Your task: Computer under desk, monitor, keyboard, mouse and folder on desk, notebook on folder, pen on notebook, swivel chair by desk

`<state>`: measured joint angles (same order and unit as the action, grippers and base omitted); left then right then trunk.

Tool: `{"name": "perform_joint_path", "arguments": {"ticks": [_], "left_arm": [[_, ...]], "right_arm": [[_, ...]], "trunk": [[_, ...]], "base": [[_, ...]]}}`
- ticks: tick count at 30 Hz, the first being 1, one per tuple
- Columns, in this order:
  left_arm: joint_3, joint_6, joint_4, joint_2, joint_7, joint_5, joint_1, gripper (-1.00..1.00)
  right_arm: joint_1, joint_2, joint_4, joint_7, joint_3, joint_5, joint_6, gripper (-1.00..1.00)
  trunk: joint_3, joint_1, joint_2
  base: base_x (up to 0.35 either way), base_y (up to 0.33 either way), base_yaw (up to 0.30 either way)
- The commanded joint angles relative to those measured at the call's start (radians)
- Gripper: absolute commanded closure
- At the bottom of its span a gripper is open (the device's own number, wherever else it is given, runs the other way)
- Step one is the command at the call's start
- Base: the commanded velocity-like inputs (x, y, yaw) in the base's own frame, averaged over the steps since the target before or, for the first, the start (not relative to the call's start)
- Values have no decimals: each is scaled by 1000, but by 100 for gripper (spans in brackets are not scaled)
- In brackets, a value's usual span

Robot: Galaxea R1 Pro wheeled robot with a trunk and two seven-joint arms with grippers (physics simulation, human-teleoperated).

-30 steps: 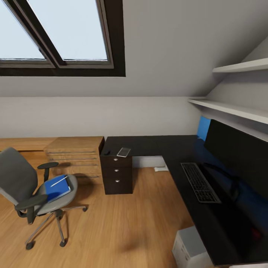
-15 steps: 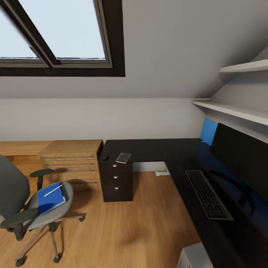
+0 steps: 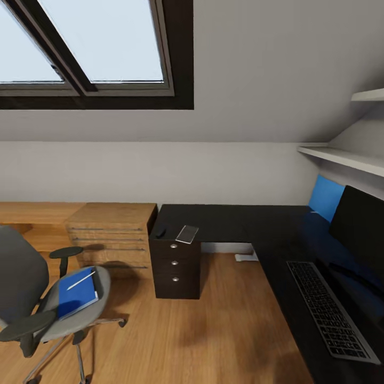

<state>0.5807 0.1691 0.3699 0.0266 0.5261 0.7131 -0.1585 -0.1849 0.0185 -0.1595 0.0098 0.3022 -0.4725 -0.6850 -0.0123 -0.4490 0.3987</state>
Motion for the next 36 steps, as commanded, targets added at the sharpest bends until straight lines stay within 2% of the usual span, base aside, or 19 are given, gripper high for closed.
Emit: {"name": "perform_joint_path", "arguments": {"ticks": [1,9,20,31,36], "left_arm": [[8,6,0,0,5,11,-1,-100],[8,6,0,0,5,11,-1,-100],[8,6,0,0,5,15,-1,-100],[7,10,0,0,5,13,-1,-100],[13,66,1,6,6,7,-1,-100]], "right_arm": [[-1,0,1,1,7,-10,-4,-100],[-1,0,2,1,6,-11,-4,-100],[-1,0,3,1,6,-11,-4,-100],[-1,-1,4,2,7,-10,-4,-100],[-1,-2,-1,5,6,-10,-5,-100]], "trunk": [[-1,-1,1],[-2,-1,1],[8,-1,1],[9,-1,1],[9,-1,1]], "base": [[328,0,20],[328,9,5],[328,126,177],[328,117,21],[328,80,0]]}}
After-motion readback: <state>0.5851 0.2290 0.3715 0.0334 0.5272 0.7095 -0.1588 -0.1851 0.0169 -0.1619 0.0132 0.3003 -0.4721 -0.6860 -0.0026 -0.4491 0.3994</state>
